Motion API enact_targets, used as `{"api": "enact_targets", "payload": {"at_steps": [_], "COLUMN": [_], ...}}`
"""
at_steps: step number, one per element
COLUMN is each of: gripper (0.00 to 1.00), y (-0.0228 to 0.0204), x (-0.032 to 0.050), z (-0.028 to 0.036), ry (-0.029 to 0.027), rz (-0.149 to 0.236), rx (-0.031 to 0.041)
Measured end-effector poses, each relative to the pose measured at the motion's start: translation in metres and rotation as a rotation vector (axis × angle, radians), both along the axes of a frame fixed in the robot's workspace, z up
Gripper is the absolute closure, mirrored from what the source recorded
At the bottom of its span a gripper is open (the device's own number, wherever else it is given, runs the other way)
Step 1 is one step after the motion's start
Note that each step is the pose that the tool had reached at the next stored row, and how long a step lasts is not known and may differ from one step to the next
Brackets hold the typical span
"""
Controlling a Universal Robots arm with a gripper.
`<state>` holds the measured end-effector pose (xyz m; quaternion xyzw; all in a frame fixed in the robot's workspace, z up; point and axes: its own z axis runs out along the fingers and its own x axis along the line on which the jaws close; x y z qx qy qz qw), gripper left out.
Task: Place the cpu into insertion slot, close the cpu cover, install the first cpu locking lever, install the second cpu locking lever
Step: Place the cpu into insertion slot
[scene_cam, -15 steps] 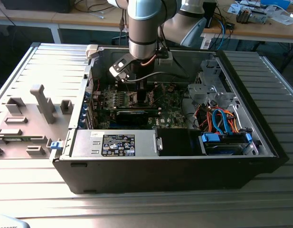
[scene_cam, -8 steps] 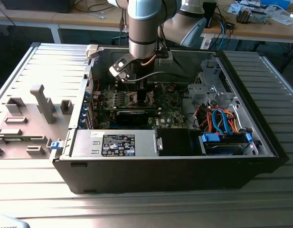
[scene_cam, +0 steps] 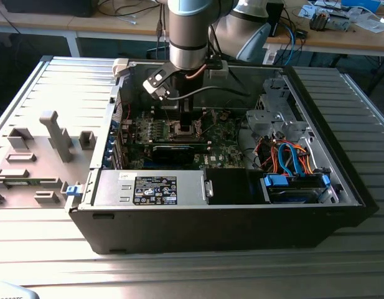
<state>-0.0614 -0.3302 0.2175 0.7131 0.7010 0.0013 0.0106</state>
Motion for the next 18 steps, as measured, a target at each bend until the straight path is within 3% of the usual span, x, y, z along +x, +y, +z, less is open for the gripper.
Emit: {"api": "enact_targets", "payload": {"at_steps": [4, 6, 8, 9, 18], "gripper": [0.65, 0.65, 0.76, 0.89, 0.89], "y": [0.0, 0.0, 0.0, 0.0, 0.0], "x": [0.0003, 0.0003, 0.0003, 0.0004, 0.0004], "z": [0.0011, 0.0027, 0.0065, 0.0078, 0.0254], "ry": [0.0006, 0.0007, 0.0006, 0.0006, 0.0006], "rz": [0.006, 0.009, 0.012, 0.013, 0.015], "rx": [-0.0081, -0.0129, -0.0199, -0.0219, -0.0254]}}
